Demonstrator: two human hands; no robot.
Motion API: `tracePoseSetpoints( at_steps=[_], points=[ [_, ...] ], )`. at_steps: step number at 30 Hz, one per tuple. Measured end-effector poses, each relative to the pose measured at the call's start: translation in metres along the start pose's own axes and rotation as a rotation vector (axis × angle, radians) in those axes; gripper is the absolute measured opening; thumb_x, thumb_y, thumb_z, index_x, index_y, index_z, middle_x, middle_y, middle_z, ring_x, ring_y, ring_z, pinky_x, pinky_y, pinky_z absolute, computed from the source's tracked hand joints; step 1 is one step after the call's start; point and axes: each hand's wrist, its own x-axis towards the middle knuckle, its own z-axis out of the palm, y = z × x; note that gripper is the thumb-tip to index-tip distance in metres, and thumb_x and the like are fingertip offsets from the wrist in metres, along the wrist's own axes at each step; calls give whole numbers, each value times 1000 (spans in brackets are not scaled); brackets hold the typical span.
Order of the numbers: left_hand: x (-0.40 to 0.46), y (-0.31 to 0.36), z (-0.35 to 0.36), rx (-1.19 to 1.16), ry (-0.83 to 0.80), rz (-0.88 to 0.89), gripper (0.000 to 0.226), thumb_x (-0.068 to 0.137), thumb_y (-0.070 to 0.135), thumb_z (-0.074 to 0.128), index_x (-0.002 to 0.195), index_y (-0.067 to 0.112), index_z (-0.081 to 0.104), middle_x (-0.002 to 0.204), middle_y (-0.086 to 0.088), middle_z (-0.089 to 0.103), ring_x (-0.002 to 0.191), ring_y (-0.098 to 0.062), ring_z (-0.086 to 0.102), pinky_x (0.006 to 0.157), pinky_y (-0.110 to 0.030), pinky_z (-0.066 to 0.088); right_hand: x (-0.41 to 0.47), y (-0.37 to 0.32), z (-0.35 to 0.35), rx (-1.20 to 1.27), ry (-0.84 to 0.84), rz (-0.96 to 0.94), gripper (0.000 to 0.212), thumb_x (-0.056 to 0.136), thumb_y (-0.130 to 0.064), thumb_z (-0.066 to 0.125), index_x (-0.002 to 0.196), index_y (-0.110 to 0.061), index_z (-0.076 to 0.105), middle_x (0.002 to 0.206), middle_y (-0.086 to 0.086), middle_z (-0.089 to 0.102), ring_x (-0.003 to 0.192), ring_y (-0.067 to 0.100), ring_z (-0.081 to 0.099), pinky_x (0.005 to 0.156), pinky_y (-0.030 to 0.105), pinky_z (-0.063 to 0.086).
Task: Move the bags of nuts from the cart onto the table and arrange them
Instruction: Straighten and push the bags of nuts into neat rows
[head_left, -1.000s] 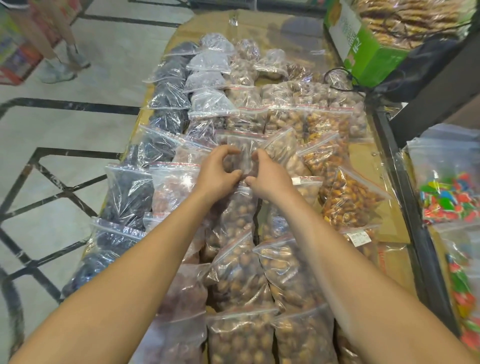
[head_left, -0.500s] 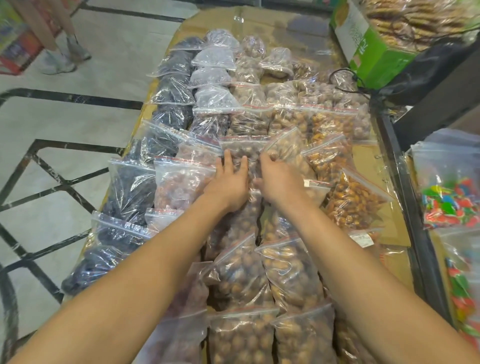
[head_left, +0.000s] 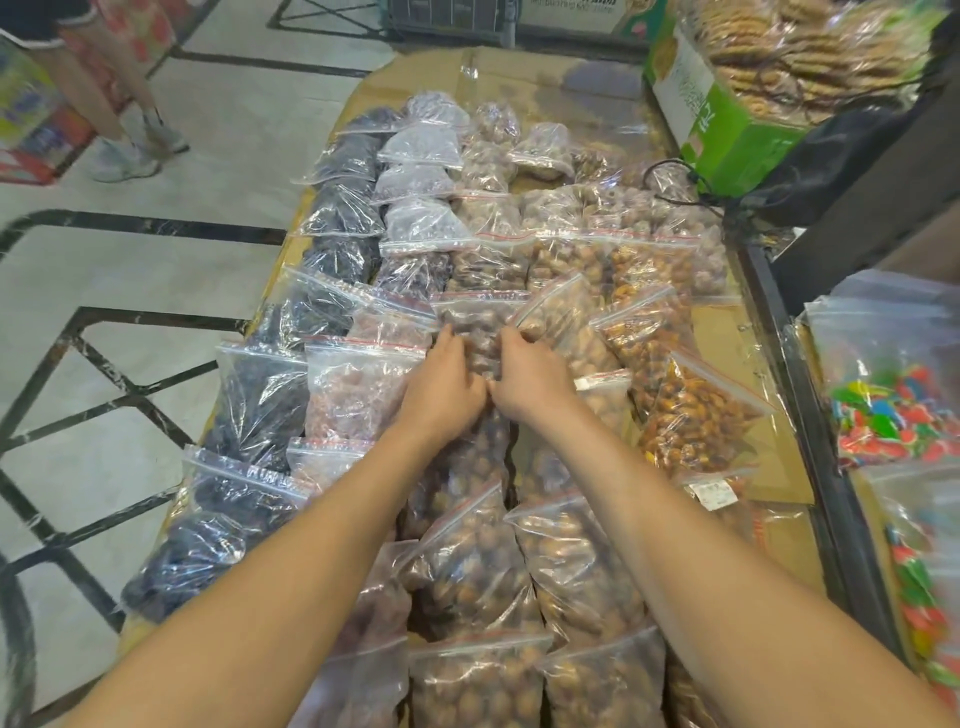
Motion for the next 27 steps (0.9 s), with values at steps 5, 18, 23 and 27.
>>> tracePoseSetpoints(
  at_steps=[5,18,23,27],
  points=[
    [6,-10,0,178,-209,60,63,102,14,34,161,10,14,170,-13,-4,155,-39,3,122,-56,22,-4,-3,1,20,9,8,40,97,-37,62,123,-13,44,110,14,68,102,37,67,69,38,43],
    [13,-4,-4,384,-455,92,90,101,24,43,155,9,-27,160,-15,-36,150,-37,-27,123,-47,-10,-4,-4,9,-45,33,-223,32,98,-9,55,129,-1,55,144,15,36,107,41,62,92,46,53],
    [4,2,-8,422,-535,53,82,104,22,36,154,5,-27,160,-15,-36,150,-39,-27,123,-48,-6,-10,9,12,-72,25,-265,35,99,-9,55,133,-5,56,150,12,31,109,40,62,83,39,50],
    [9,2,-6,394,-477,63,77,105,29,30,155,6,-23,160,-16,-36,149,-40,-28,125,-51,-6,-21,14,15,-158,-53,-235,64,103,-15,47,162,-7,24,172,12,4,137,41,48,111,44,45]
  ],
)
